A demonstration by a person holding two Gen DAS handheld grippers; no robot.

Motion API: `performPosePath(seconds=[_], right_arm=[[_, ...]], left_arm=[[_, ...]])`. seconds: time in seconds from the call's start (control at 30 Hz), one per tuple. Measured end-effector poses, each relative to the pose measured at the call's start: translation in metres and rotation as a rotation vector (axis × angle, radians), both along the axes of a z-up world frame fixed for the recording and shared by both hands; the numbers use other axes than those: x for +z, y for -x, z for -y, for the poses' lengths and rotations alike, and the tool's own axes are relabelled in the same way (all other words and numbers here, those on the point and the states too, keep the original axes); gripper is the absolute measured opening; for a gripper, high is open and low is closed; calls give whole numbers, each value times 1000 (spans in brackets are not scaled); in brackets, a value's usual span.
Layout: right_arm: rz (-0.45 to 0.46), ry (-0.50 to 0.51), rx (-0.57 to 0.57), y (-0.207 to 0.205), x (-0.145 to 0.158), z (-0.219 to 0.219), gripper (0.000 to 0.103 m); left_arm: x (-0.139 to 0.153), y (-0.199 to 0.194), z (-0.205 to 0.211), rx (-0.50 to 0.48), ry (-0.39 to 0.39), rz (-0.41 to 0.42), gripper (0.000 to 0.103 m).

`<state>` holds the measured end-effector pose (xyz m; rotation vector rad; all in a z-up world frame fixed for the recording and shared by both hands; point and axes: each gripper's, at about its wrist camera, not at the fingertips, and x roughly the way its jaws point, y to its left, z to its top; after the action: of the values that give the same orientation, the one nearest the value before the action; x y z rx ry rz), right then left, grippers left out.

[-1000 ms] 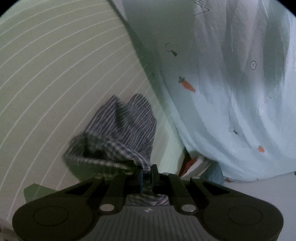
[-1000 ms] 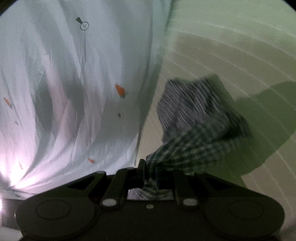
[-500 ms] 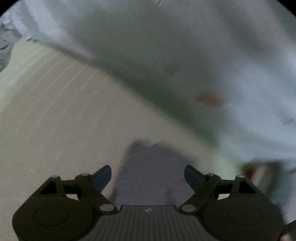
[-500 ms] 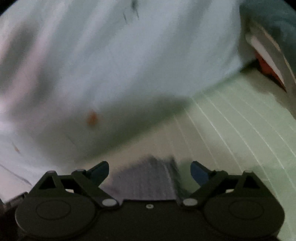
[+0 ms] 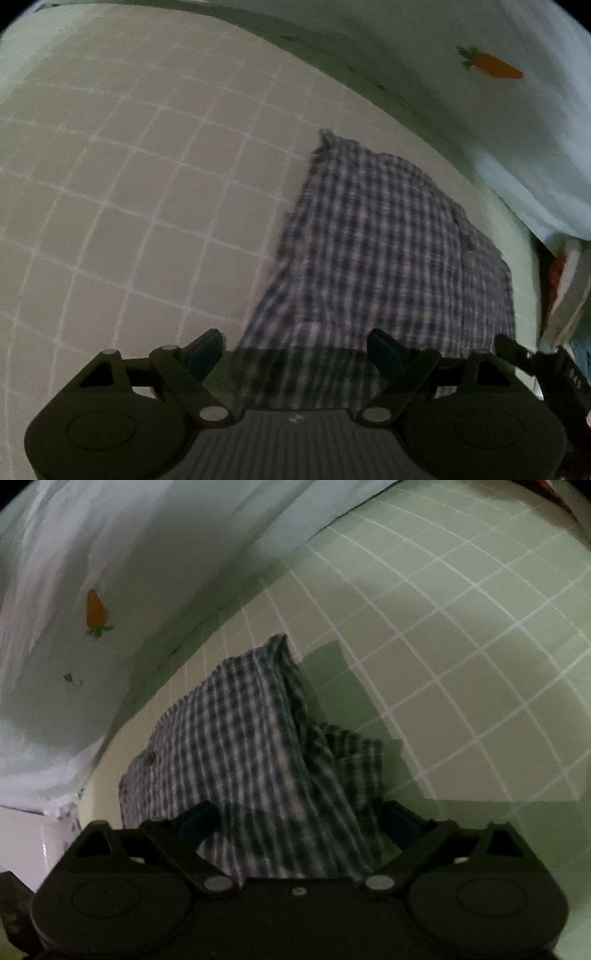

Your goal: Fold clothes

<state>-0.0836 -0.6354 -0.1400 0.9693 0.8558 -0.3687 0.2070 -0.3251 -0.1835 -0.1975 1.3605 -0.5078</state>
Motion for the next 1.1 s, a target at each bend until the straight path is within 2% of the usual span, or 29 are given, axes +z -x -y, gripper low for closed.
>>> performPosePath(seconds=[0.1,0.27,0.3,0.33,0.37,0.43,0.47,0.5,0.53,0.57,0.6,0.8,1.1], right_arm=[[3,3,1,-9,0,-2,102],[42,-26,27,-34,-10,-9,103],[57,-46,37,-39,-11,-13,103],[64,-53,57,-43,-11,-18,103],[71,-59,77,-48,-12,-24,103],[76,-54,164,-59,-12,-41,88],[77,-51,203,-63,-12,-50,69],[72,-51,214,-62,-11,-58,57],[68,-52,225,-61,-11,-66,53],[77,-71,226,-53,-10,-71,42],[86,-90,226,-46,-10,-77,39],[105,-143,173,18,-4,-113,37],[168,-41,40,100,44,-143,37]], left_arm=[[-2,-1,8,-14,15,-4,90],[-3,0,19,-43,74,-6,89],[-3,0,21,-46,90,-10,81],[-5,1,23,-48,119,-26,64],[-7,2,23,-44,156,-55,57],[-8,9,24,-39,185,-85,37],[-8,12,25,-45,191,-86,32],[-5,17,24,-57,188,-77,29],[-1,25,20,-67,178,-70,29],[3,33,15,-77,168,-65,29],[7,42,10,-87,158,-60,29],[12,92,-22,-110,172,-105,29],[48,139,-22,-262,265,-78,29]])
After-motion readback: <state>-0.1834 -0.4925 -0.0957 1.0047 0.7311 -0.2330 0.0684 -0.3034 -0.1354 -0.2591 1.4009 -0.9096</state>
